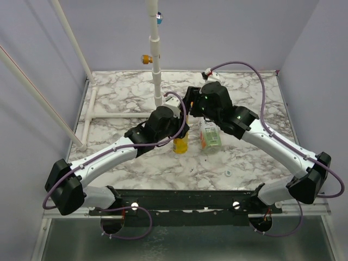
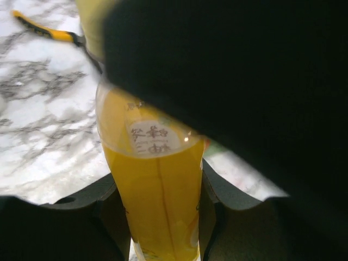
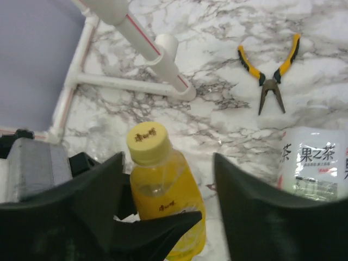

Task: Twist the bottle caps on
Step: Place the plastic bottle at the center of the board.

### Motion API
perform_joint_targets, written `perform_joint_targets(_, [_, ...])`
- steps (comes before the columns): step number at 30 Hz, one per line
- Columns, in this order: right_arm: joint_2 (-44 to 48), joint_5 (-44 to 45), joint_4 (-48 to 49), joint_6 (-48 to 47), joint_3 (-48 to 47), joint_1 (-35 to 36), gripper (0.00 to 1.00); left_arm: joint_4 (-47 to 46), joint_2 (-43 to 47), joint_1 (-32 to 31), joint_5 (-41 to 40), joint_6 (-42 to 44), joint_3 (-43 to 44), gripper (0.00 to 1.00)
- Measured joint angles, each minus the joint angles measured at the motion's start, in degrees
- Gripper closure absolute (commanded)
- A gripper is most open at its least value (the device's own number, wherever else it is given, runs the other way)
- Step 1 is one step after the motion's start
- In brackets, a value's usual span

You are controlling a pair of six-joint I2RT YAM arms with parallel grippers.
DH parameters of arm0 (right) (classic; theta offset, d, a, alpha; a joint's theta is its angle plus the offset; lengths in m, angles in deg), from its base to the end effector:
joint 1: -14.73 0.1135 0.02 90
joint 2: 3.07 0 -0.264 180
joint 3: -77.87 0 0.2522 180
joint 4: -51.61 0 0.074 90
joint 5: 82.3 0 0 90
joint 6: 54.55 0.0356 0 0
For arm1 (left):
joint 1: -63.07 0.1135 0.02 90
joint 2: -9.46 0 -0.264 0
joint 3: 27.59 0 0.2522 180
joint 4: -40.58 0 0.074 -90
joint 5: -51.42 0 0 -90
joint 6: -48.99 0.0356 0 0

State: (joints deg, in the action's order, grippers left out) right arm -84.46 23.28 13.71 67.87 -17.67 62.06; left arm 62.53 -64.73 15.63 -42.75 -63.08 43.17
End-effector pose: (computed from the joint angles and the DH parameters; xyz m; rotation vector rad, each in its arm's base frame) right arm 0.2267 0.2319 0.3926 -0.0832 2.0233 0.6320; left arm 0.2040 -0.2183 0.3055 0.4105 2.0421 -0.6885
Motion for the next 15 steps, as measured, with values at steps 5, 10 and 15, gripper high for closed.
perform_joint_targets(5, [2.8, -0.8, -1.2, 0.2, 2.0, -2.5, 0.01, 1.1, 0.8, 0.9, -5.8, -1.4, -0.2, 1.00])
perform_joint_targets(10, [7.6, -3.1, -2.0, 0.6, 5.0, -7.0, 0.00, 3.8, 4.2, 2.0, -9.1, -5.7, -2.8, 1.00])
perform_joint_targets(15, [11.9, -5.7, -2.3, 1.6, 12.8, -13.2, 0.00, 9.0, 8.5, 6.1, -11.2, -13.2, -7.5, 1.00])
